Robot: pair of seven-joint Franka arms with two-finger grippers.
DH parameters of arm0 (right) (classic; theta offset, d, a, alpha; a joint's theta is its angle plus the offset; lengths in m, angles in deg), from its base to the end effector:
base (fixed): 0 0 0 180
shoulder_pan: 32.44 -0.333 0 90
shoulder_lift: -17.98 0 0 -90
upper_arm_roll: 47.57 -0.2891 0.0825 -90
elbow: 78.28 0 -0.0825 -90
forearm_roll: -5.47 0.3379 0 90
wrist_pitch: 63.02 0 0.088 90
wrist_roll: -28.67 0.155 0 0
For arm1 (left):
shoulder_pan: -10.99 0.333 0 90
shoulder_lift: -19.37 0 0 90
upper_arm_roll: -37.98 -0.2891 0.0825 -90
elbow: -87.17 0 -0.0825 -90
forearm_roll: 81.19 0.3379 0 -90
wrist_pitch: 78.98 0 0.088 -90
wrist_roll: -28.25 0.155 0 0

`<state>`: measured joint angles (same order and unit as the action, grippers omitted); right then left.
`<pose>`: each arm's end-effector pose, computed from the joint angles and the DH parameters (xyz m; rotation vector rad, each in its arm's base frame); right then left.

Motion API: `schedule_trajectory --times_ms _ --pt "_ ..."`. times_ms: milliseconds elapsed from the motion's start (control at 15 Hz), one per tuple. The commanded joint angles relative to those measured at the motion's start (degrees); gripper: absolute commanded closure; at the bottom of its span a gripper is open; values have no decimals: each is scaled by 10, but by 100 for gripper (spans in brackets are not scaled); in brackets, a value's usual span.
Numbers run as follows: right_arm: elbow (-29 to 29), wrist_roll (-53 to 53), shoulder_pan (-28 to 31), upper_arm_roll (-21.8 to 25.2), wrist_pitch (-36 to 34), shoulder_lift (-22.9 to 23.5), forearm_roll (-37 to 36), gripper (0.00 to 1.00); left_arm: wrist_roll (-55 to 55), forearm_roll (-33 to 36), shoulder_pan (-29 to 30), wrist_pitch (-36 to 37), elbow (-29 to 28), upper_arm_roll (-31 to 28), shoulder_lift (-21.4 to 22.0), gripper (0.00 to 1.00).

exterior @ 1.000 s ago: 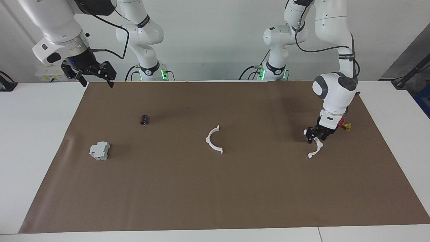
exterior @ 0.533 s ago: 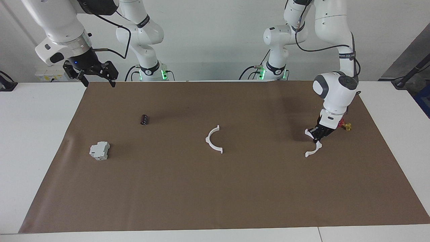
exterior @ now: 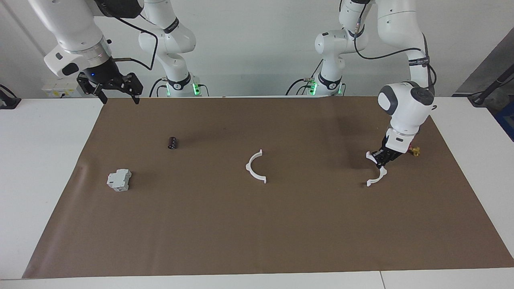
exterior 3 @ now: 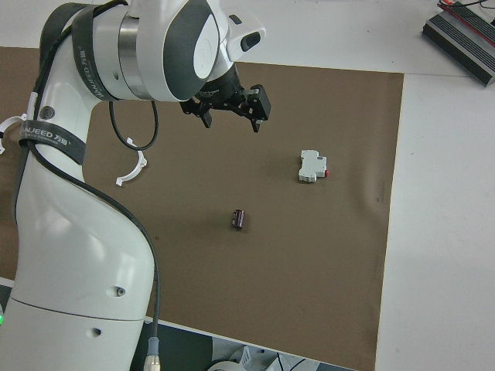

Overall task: Assemble drain pipe with both arms
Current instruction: 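Grasp the other white clamp half with the left gripper and lift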

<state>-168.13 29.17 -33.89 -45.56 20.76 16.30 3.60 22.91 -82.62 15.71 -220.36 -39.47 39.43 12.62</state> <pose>0.4849 -0.0103 0.5564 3.1077 -0.0322 -0.1192 0.5260 0.0293 0.2970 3.1006 0.2627 0.2167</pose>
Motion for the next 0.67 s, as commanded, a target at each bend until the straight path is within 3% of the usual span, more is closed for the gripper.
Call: schedule_trajectory --times_ms 0,200,333,600 --pt "-2 -14 6 -3 -7 -4 3 0 -16 0 -7 140 39 0 74 100" --pt "-2 -14 7 -3 -6 -3 3 0 -33 0 -22 260 80 8 122 100" --pt "-2 -14 7 -3 -6 -4 3 0 -70 1 -38 283 83 9 148 100" --pt "-1 -14 7 -3 -6 -4 3 0 -96 1 -53 286 91 10 148 100"
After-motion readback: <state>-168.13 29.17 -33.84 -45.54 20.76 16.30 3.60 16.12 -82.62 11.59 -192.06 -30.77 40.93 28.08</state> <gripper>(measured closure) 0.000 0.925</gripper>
